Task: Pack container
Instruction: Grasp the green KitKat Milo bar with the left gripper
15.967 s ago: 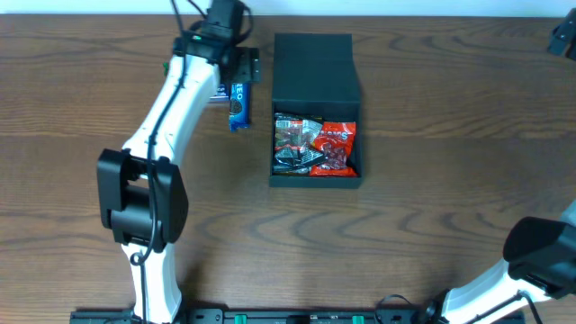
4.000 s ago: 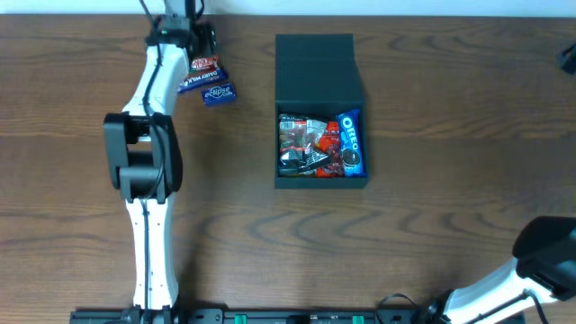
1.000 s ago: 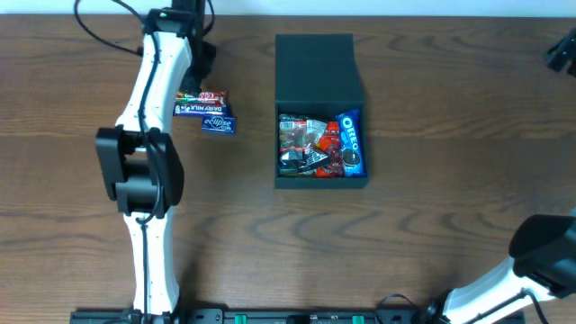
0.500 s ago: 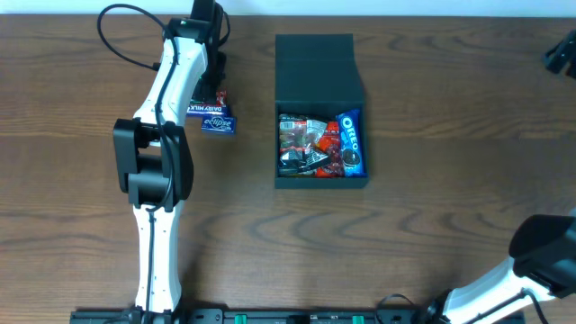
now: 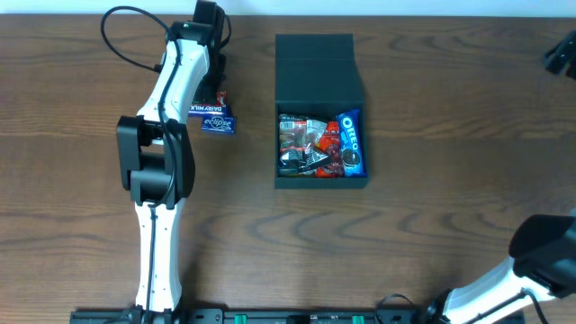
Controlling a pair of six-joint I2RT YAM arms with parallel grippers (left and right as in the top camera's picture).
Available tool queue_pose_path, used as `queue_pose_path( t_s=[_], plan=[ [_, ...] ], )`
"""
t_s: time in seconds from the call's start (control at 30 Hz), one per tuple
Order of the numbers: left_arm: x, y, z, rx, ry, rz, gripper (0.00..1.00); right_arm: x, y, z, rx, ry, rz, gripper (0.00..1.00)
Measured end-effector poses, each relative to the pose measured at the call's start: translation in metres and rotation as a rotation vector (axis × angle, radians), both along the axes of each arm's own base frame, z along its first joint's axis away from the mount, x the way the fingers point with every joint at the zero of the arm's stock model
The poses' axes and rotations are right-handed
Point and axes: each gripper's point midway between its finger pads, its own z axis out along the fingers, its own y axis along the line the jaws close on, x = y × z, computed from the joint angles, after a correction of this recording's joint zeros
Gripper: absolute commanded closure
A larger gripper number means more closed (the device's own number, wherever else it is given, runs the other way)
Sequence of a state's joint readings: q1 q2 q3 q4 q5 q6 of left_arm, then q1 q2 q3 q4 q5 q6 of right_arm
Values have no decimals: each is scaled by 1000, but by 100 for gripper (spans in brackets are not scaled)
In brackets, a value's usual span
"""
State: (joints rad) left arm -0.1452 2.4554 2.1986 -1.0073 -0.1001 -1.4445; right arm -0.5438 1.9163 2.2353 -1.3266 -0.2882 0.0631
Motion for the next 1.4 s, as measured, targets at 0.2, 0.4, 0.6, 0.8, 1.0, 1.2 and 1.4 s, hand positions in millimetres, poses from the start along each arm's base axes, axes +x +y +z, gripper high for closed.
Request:
queue_pose_path(
  t_s=[0.2, 0.4, 0.6, 0.8, 1.0, 1.2, 1.4],
  plan=[
    [2, 4, -2, 11, -4, 7, 30, 0, 0, 0, 0, 0, 0, 1],
    [3, 9, -2, 16, -6, 16, 31, 0, 0, 0, 0, 0, 0, 1],
    [3, 12, -2, 17, -7, 24, 34, 0, 0, 0, 1, 1, 0, 1],
    [2, 12, -7, 19, 3, 24, 33, 0, 0, 0, 2, 2, 0, 1],
    [1, 12, -12, 20, 14, 24, 33, -1, 1, -1, 4, 7, 0, 1],
    [0, 12, -16, 21, 22, 24, 33, -2, 1, -1, 5, 8, 0, 1],
    [1, 13, -17, 20, 21, 25, 34, -2, 1, -1, 5, 8, 0, 1]
  ],
)
